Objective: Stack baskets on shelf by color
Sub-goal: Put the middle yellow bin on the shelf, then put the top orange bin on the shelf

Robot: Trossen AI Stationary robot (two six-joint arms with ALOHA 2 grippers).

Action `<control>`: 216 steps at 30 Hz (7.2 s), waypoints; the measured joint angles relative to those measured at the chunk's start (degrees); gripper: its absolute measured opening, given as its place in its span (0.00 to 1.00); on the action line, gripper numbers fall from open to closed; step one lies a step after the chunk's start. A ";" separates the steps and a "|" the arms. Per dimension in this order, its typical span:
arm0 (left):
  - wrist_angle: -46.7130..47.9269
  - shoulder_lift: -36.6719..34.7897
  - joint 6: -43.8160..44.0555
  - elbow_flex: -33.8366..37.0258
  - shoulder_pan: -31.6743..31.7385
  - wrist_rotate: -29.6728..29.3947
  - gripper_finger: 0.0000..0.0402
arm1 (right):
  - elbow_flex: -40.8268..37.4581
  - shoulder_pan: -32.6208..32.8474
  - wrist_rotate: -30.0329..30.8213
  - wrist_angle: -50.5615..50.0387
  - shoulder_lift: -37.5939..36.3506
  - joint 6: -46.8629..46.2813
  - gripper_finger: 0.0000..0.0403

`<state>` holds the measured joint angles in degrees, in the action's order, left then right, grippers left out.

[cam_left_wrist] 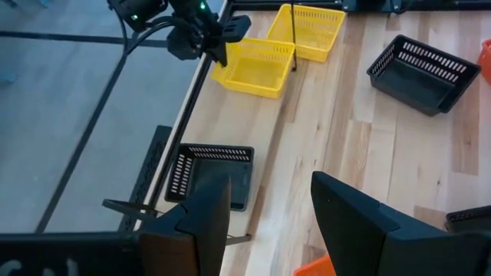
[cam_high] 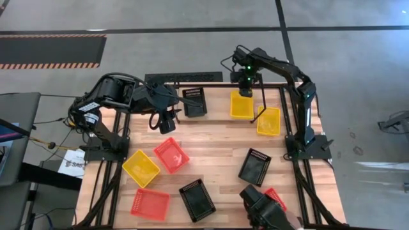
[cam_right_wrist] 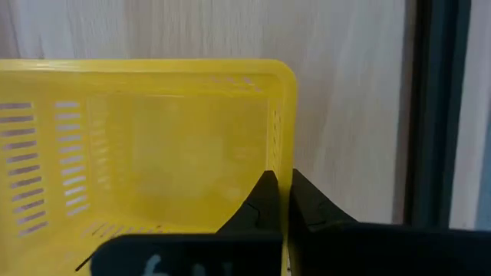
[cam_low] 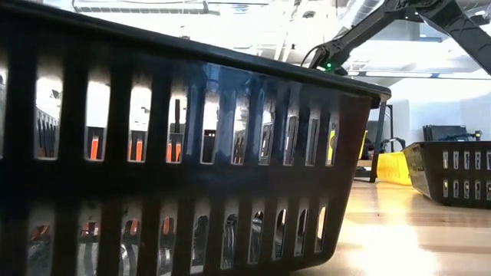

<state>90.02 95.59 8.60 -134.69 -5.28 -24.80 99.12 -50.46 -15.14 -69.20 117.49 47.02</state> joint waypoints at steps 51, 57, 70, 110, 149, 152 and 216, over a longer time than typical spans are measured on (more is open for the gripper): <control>-0.08 -12.57 26.87 35.29 6.34 0.54 0.42 | 3.31 16.49 4.76 1.96 -44.68 -21.55 0.22; -1.31 -21.67 39.26 52.25 5.88 3.17 0.42 | 3.31 19.56 4.74 3.19 -50.79 -27.47 0.22; -20.88 -26.72 40.61 76.16 5.86 19.01 0.42 | 3.31 24.78 4.74 5.78 -48.61 -33.89 0.22; -41.53 -11.83 36.76 88.95 5.86 27.10 0.34 | 3.25 32.46 4.50 14.77 -43.32 -35.01 0.22; -26.67 -22.59 32.60 65.48 7.93 -0.02 0.00 | 4.32 47.97 28.82 18.28 -23.67 -41.47 0.18; -27.07 -22.76 32.61 65.44 7.93 0.05 0.00 | 7.53 48.59 28.94 18.78 -18.70 -42.92 0.20; -45.98 -22.69 20.54 65.12 3.65 3.93 0.26 | 19.63 47.68 30.94 8.26 -3.02 -49.67 0.00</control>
<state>44.03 72.90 29.13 -69.58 -1.63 -20.87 118.75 -2.78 15.81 -60.94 114.48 -2.65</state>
